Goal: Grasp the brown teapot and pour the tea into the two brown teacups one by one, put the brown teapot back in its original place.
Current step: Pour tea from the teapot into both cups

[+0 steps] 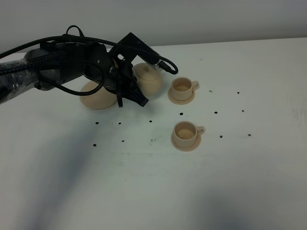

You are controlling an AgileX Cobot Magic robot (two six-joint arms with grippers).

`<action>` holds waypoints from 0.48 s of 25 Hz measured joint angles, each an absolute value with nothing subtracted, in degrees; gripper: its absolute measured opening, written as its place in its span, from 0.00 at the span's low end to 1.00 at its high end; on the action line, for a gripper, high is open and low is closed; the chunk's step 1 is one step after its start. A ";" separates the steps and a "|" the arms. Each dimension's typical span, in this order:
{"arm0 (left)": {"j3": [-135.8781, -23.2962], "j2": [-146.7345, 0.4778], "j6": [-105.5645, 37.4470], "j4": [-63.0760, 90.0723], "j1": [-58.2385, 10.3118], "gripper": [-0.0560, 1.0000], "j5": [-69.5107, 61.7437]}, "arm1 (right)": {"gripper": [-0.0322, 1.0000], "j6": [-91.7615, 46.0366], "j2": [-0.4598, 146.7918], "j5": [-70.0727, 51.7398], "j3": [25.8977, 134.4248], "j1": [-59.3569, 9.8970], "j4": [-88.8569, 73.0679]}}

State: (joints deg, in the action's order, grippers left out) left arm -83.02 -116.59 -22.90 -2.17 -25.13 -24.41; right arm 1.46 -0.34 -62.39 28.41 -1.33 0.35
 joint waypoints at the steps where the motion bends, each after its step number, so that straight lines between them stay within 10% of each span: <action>1: -83.02 -116.59 -22.90 -2.44 -25.17 0.13 -24.52 | 0.33 1.46 -0.34 -62.39 28.41 -1.33 0.35; 12: -83.02 -116.59 -22.85 -3.41 -26.55 0.13 -23.96 | 0.33 1.46 -0.34 -62.39 28.41 -1.33 0.35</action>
